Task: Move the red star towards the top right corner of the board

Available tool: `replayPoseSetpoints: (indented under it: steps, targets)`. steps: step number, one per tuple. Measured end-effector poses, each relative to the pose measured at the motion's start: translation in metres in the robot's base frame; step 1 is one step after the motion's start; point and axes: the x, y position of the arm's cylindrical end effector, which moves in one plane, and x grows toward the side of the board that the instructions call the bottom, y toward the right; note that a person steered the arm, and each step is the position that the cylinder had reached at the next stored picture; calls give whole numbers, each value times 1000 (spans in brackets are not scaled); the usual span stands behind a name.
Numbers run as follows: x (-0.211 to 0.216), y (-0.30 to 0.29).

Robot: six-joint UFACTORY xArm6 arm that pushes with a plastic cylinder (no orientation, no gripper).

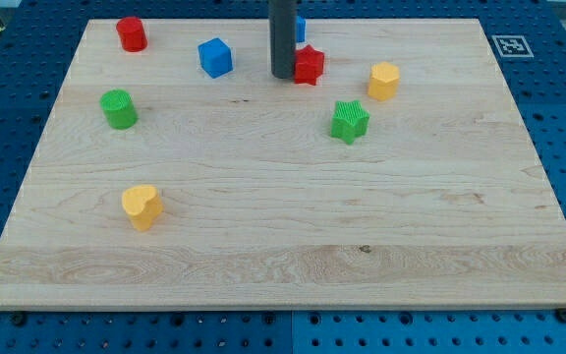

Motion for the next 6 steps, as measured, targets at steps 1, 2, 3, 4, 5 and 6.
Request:
replayPoseSetpoints:
  steps: [1,2,3,4,5,6]
  targets:
    - [-2,25]
    - [-3,52]
    - [-3,74]
    - [-3,98]
    - [-3,123]
    - [-3,141]
